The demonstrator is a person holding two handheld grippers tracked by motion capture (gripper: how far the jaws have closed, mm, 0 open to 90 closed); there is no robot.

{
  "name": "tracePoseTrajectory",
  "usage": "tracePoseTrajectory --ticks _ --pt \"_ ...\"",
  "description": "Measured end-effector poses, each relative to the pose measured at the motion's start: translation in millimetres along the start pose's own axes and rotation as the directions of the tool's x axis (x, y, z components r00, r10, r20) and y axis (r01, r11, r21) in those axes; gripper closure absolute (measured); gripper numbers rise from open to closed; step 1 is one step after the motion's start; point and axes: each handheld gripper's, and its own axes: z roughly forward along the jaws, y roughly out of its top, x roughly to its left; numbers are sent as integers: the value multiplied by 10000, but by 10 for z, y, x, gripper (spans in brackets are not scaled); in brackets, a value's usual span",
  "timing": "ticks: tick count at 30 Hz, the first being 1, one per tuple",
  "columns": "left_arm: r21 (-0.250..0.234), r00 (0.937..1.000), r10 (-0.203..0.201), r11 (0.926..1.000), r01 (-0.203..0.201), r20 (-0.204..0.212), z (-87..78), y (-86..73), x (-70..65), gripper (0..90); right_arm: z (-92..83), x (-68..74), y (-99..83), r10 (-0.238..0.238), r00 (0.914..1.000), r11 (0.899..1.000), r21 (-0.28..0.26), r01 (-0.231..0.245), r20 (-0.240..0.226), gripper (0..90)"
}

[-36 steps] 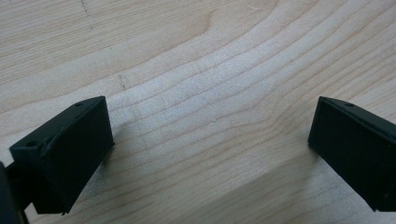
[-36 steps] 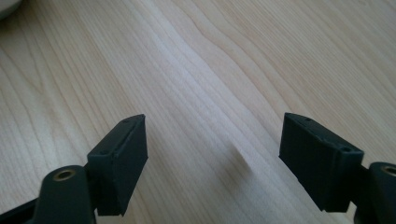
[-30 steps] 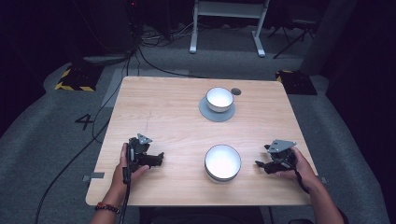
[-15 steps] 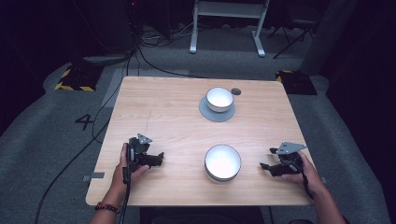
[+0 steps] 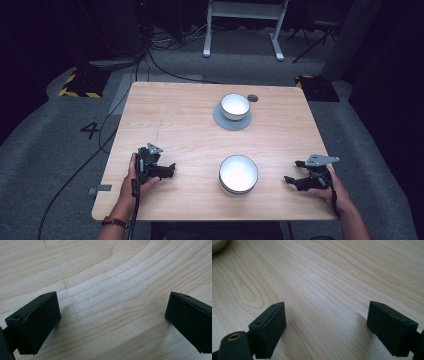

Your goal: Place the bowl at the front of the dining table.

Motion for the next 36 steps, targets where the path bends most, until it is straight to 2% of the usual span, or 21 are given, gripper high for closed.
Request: tracePoseTrajectory --ticks 36 --pt "1 10000 -37 10000 37 38 -1 -5 -1 0 3 6 0 -77 9999 9999 -79 76 -79 179"
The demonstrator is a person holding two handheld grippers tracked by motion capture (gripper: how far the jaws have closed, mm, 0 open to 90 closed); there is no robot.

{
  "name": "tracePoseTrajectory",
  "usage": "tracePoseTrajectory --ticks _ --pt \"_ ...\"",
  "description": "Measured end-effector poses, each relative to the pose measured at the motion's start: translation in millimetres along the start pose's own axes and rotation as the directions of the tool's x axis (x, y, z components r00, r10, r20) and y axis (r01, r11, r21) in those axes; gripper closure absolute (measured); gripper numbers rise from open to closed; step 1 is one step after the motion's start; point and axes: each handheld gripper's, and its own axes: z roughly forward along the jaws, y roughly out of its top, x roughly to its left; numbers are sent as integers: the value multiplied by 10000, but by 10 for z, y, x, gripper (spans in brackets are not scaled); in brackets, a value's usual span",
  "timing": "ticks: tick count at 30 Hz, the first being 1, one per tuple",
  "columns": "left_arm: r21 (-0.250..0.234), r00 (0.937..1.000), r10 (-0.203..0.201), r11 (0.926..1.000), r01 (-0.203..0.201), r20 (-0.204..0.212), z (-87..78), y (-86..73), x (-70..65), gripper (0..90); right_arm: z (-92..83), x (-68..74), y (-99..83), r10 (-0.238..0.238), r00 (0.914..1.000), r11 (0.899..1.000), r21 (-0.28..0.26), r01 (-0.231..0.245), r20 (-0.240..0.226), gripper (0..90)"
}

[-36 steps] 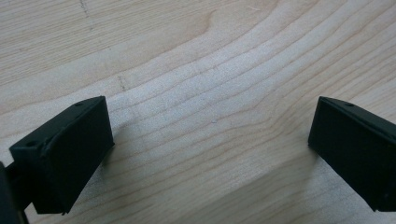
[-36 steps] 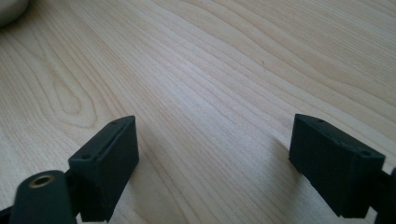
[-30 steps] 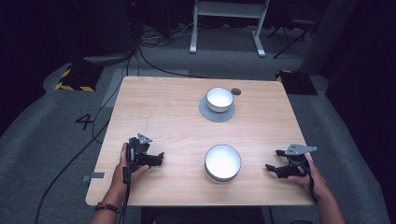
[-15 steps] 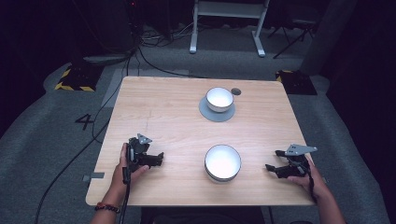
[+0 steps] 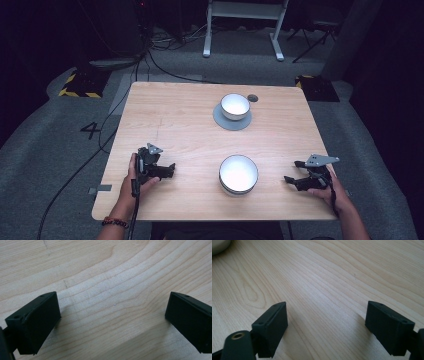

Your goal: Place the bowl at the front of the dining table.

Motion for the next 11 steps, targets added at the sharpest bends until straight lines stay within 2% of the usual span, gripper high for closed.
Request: tracePoseTrajectory --ticks 11 --pt "18 10000 -1 10000 1 13 0 2 0 0 0 0 0 -3 10000 10000 -4 3 1 179"
